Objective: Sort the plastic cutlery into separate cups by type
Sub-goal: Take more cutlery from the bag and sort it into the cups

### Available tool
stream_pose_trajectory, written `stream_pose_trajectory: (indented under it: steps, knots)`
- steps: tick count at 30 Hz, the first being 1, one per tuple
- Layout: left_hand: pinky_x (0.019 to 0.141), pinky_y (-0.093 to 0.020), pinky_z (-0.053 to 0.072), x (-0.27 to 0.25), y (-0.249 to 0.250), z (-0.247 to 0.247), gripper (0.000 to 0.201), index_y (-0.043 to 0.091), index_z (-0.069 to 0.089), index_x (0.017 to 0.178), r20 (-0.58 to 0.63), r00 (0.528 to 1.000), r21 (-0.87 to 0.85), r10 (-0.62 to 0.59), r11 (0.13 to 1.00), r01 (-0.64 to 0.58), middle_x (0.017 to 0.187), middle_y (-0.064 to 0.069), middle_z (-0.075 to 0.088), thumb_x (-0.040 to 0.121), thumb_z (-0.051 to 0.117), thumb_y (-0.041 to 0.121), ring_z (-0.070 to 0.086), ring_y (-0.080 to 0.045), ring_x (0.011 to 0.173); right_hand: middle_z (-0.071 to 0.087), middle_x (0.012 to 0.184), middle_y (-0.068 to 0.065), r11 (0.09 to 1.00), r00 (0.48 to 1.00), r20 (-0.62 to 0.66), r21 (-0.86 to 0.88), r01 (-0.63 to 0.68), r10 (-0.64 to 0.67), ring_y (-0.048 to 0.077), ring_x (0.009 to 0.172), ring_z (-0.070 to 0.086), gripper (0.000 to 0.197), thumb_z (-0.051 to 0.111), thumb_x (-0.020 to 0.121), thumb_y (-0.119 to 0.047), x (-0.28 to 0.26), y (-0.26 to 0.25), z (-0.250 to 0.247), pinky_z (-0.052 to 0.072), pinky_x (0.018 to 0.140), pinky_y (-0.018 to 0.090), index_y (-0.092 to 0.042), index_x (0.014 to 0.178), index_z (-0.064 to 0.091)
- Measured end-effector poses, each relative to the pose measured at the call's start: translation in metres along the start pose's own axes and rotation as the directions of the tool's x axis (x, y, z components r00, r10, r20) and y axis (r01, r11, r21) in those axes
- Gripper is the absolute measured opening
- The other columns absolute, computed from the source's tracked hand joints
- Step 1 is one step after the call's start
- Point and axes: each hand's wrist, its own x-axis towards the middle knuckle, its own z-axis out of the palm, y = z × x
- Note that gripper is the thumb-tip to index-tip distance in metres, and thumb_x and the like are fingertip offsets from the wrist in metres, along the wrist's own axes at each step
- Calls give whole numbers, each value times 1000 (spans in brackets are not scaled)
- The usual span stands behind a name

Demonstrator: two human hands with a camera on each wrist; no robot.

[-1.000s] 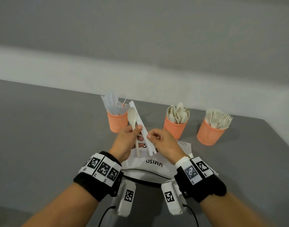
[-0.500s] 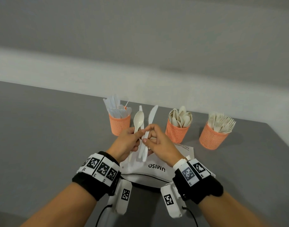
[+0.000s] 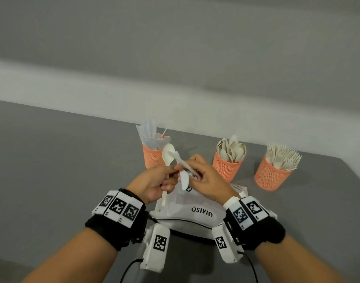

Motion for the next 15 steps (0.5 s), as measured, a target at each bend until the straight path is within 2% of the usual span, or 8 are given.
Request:
stream_pose_trajectory:
  steps: [2, 3, 6, 7, 9, 11, 13, 15]
  knots:
    - [30, -11, 15, -3, 0, -1, 31, 9, 60, 72, 12, 1000, 22, -12, 1000, 12, 55, 0, 49, 97, 42, 11, 23, -1, 28, 37, 81, -3, 999, 999, -52, -44, 12, -15, 1, 68, 39, 21, 62, 87, -13, 6, 0, 5, 36, 67, 13, -34, 89, 59]
    - [30, -11, 16, -4, 0, -2, 29, 8, 60, 76, 7, 1000, 63, -1, 998, 0, 57, 0, 50, 97, 42, 15, 23, -1, 29, 36, 80, -4, 997, 994, -105, -75, -2, -6, 2, 66, 38, 15, 56, 90, -15, 12, 1, 4, 35, 66, 14, -29, 84, 57]
    - [33, -13, 18, -5, 5, -12, 25, 2, 61, 85, -53, 994, 143, 94, 986, -86, 62, -1, 46, 96, 44, 15, 24, -2, 33, 39, 85, -4, 986, 957, -285, -131, -101, 60, 3, 72, 40, 16, 41, 98, -17, 36, 2, -9, 35, 69, 10, -11, 88, 52]
    - [34, -14, 20, -5, 8, -17, 21, 2, 60, 85, -72, 988, 139, 139, 982, -128, 64, -2, 44, 95, 43, 12, 25, -3, 35, 44, 88, -2, 986, 935, -337, -83, -143, 107, 4, 74, 43, 15, 38, 98, -17, 47, 2, -14, 36, 70, 10, -10, 92, 49]
    - [39, -16, 25, -5, 15, -27, 18, 4, 57, 89, -94, 967, 136, 237, 965, -224, 67, -3, 42, 94, 40, 7, 29, -5, 38, 54, 85, 0, 981, 895, -402, 104, -165, 193, 6, 76, 53, 13, 34, 99, -12, 71, 4, -21, 43, 78, 20, -13, 97, 47]
    - [45, -17, 34, -6, 21, -38, 25, 5, 59, 99, -110, 942, 152, 316, 942, -298, 70, -2, 46, 98, 34, 9, 37, -6, 43, 58, 81, 1, 963, 859, -470, 253, -91, 205, 11, 80, 59, 19, 33, 97, -6, 97, 8, -25, 45, 85, 25, -19, 94, 47]
    - [50, -17, 41, -7, 28, -48, 28, 8, 58, 110, -110, 927, 154, 360, 927, -342, 73, -2, 51, 100, 32, 14, 44, -7, 49, 60, 82, 1, 930, 828, -533, 365, 36, 177, 15, 89, 59, 23, 33, 98, -5, 123, 9, -24, 42, 88, 23, -23, 90, 45]
    - [60, -22, 42, -6, 34, -54, 29, 10, 57, 113, -100, 913, 162, 395, 912, -377, 77, -4, 53, 101, 31, 17, 48, -10, 58, 62, 84, 0, 903, 814, -562, 413, 122, 147, 16, 97, 56, 23, 34, 98, -6, 148, 10, -18, 40, 89, 18, -24, 89, 44]
